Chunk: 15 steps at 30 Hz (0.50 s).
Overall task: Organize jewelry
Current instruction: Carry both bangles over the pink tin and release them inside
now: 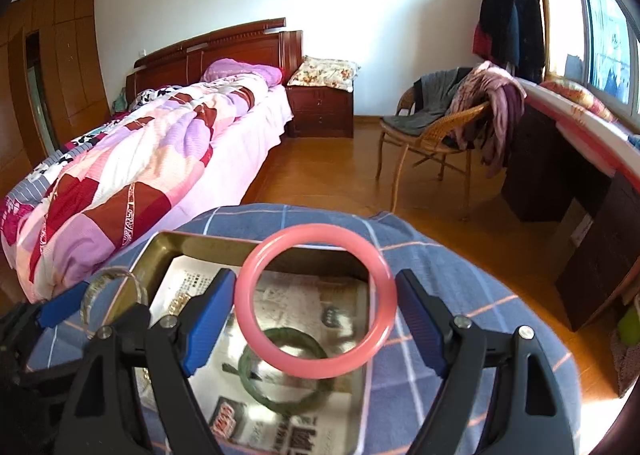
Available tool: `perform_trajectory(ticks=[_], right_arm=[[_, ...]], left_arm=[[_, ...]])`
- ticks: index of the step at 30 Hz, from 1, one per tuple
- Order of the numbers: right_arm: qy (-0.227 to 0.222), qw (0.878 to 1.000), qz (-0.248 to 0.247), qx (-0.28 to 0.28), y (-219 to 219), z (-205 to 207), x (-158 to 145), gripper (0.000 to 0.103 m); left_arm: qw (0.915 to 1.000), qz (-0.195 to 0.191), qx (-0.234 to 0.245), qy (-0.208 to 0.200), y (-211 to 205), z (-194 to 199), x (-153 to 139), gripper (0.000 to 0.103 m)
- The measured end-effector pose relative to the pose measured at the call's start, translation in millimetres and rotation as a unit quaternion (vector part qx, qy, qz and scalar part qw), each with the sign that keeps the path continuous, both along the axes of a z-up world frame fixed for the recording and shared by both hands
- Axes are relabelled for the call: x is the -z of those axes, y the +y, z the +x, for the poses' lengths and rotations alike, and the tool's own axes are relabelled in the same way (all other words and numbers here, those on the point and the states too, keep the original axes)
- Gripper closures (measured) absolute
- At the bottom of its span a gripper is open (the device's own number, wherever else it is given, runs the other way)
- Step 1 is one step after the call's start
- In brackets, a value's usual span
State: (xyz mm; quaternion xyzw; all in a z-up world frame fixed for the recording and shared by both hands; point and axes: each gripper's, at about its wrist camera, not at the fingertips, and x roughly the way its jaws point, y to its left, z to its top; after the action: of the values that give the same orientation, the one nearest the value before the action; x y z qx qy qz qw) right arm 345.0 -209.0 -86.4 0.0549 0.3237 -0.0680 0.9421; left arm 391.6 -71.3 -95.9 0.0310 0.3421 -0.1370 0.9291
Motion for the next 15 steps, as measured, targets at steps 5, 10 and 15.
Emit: perform_trajectory(ticks=[5, 10, 15], right_arm=[[0.009, 1.000, -0.005, -0.011, 5, 6, 10, 0.019], [0.008, 1.000, -0.007, -0.011, 3, 8, 15, 0.019], [0.008, 1.000, -0.006, -0.008, 2, 10, 16, 0.019]], left_arm=[[0.9992, 0.037, -0.001, -0.012, -11, 2, 8, 0.033], [0.9971, 0.067, -0.007, -0.034, -19, 3, 12, 0.033], [0.9979, 0.060, -0.010, -0.024, -18, 11, 16, 0.033]])
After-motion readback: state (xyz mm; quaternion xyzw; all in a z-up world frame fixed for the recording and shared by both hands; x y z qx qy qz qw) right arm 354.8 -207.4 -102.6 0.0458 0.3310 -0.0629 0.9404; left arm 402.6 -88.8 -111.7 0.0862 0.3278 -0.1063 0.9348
